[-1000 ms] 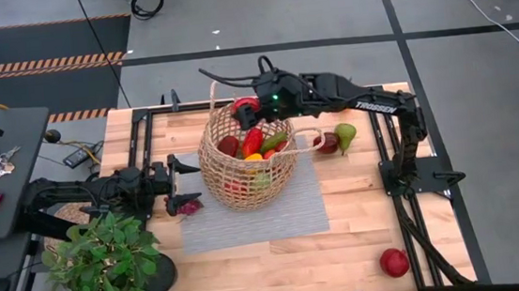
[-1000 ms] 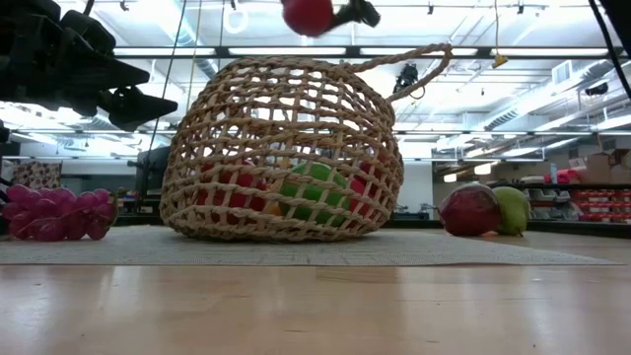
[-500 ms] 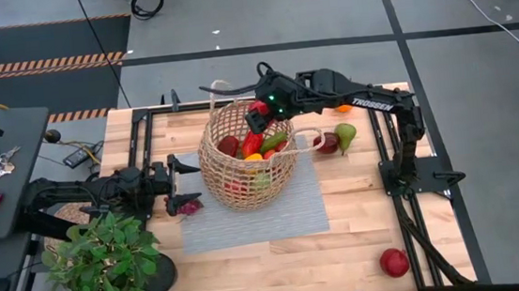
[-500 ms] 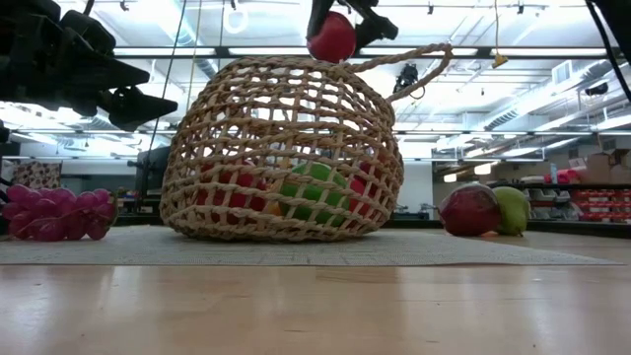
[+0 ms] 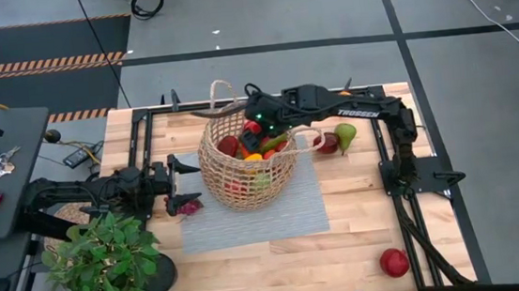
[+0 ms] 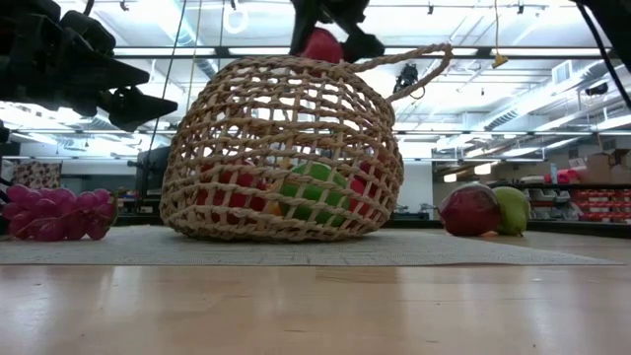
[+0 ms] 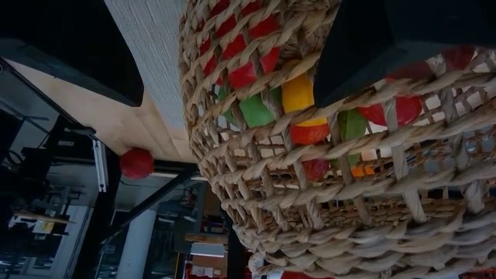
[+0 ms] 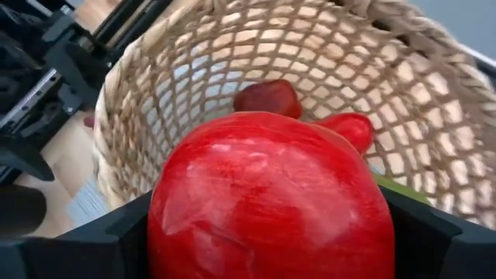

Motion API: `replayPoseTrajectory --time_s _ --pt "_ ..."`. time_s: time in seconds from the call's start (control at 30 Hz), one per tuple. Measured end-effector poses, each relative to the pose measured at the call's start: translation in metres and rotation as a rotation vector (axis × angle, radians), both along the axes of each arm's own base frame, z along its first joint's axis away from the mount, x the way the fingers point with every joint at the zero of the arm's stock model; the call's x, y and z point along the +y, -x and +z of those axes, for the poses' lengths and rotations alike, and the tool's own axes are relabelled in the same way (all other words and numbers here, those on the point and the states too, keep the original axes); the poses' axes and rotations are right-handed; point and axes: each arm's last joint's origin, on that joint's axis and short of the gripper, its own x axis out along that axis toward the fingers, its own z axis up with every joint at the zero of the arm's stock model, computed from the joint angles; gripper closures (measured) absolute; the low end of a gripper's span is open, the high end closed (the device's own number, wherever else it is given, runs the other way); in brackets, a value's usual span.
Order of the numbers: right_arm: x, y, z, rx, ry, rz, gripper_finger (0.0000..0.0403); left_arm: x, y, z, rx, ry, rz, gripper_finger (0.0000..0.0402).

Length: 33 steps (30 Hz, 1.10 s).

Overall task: Build produce basket
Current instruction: Put the red apple into the brown basket

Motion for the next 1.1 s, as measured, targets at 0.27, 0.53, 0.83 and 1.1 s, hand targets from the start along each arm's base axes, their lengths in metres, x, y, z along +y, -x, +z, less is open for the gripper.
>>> replayPoseTrajectory --time_s 0.27,0.53,0.83,1.1 --pt "-0.010 -0.004 -0.004 -0.023 -0.046 -0.020 0.0057 0.000 0.000 0.000 0.000 0.000 0.000 0.0015" --pt "-0.013 -0.023 -0.016 -0.059 -0.001 0.031 0.0057 0.000 0.000 0.000 -0.001 -0.001 0.000 0.0015" --pt "-0.029 -0.048 -0.043 -0.061 0.066 0.163 0.0057 0.000 0.000 0.000 0.000 0.000 0.001 0.0015" --pt "-0.041 -0.046 -0.046 -0.047 0.046 0.165 0.0043 0.000 0.000 -0.001 0.008 -0.001 0.000 0.0015"
